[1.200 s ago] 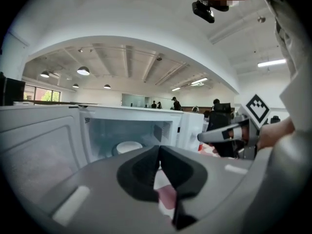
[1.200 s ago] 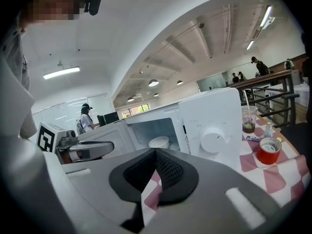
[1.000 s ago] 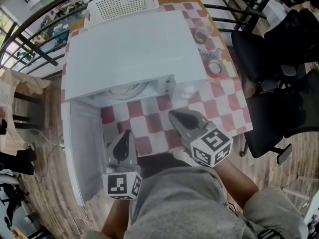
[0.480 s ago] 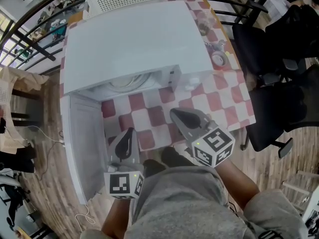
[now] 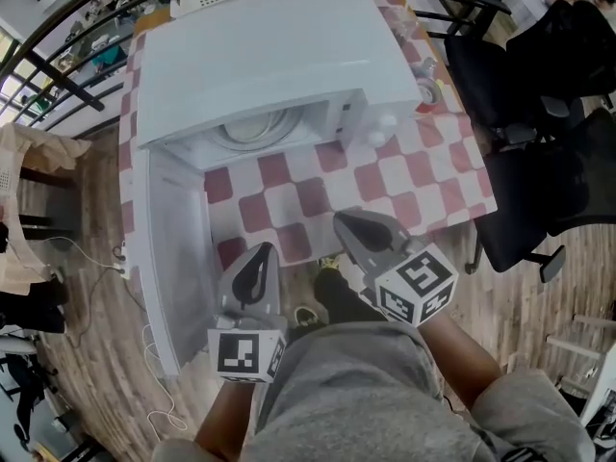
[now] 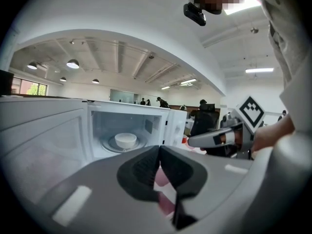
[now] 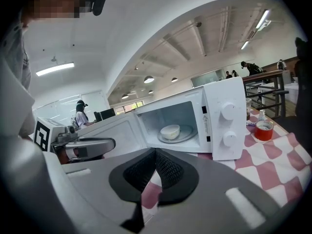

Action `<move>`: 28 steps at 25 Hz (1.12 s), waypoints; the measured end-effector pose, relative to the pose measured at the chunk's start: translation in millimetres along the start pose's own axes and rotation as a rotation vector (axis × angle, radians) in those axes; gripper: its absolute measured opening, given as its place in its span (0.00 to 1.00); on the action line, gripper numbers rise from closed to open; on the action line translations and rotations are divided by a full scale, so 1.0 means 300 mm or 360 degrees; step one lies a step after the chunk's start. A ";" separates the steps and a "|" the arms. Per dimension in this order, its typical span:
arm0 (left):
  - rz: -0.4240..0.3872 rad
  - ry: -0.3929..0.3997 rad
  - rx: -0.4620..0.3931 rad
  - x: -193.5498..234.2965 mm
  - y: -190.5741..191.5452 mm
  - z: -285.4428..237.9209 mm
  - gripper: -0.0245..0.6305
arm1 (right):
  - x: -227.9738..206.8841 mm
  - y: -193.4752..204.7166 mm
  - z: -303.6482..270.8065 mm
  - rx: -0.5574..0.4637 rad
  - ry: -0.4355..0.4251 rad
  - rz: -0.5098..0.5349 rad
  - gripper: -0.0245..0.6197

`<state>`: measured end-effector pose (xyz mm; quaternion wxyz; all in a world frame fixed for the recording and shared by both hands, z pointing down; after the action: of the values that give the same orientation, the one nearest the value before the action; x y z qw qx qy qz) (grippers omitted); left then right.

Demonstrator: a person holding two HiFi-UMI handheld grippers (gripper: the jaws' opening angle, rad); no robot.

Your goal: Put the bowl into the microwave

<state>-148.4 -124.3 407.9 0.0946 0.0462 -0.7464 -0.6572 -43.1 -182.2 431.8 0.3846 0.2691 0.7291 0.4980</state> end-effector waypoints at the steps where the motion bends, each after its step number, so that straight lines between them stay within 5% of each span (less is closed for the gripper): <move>1: 0.0007 0.0010 -0.0004 -0.001 0.000 0.023 0.06 | 0.022 0.008 0.008 0.0002 0.0005 0.0003 0.04; 19: 0.0009 0.0167 -0.0103 -0.159 0.025 0.449 0.05 | 0.392 0.100 0.320 -0.0089 0.0102 0.0097 0.04; 28: 0.0036 0.0139 -0.0119 -0.173 0.026 0.590 0.06 | 0.492 0.127 0.395 -0.0087 0.0107 0.0110 0.04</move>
<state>-132.9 58.9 390.6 0.1363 0.0628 -0.7169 -0.6808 -27.0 7.4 399.5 0.3495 0.2666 0.7181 0.5396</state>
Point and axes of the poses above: the fingertips, and each gripper's own axes: z backward along the fingers, x to its left, y out of its underside, the point moved 1 cm from there along z, backward along the fingers, and after that the axes turned 10 degrees about -x, right-handed, at the moved point
